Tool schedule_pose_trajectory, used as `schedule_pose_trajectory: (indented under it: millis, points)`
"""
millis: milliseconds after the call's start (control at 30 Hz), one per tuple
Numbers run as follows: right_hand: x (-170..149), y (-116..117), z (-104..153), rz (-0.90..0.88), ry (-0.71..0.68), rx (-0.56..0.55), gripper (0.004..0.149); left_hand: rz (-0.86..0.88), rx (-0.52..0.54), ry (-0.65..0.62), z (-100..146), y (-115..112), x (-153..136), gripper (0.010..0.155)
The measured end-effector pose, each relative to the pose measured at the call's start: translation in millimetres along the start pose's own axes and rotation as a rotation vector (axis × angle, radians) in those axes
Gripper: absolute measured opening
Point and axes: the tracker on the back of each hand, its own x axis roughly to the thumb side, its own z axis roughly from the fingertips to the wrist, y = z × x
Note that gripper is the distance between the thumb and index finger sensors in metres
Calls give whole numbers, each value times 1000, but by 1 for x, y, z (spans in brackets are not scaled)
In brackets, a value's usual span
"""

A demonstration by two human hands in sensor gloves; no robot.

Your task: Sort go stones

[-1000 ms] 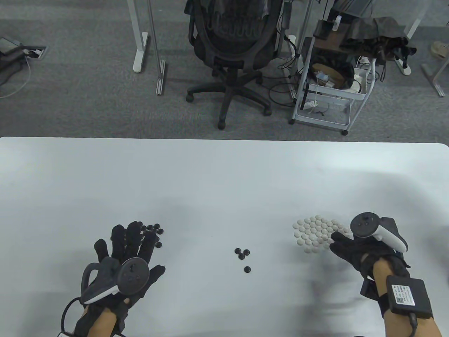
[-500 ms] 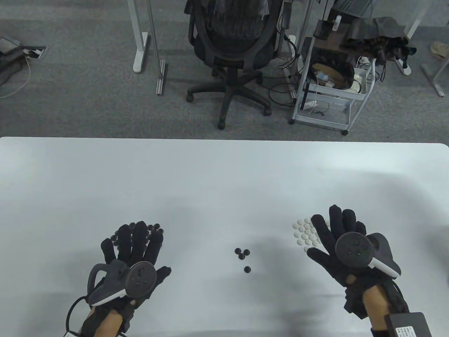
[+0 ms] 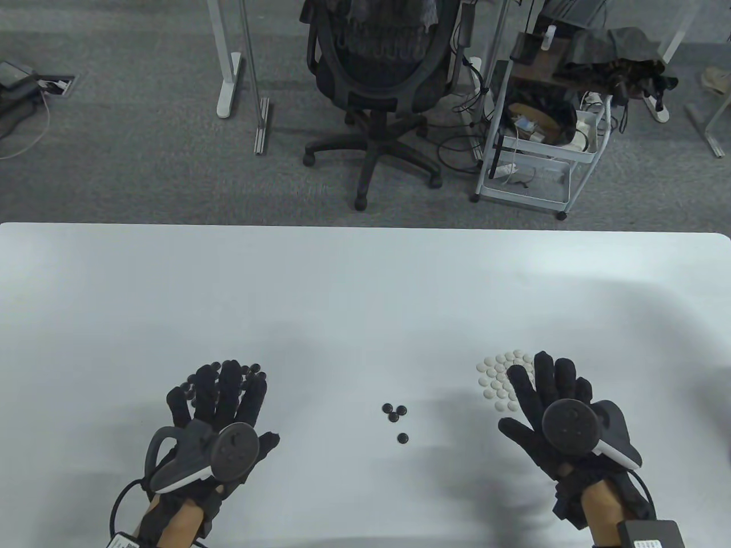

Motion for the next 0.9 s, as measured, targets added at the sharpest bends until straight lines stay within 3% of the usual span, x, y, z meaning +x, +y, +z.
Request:
schedule_pose_trajectory:
  millis: [400,533,733,900]
  points:
    - [1,-4,1,-4,-10,1,79,4,-24,19,-2,-3,-1,77]
    - [-1,-11,3,-40,-12,-9,79,-81,39,59,-11,12,-2,67]
    - [-8,-12,6,-60,1,10,79,38,-158,175,-52,59,-6,61]
    - [-9,-11,5,-70,2,35,78,218,-532,253,-91,49,1,61]
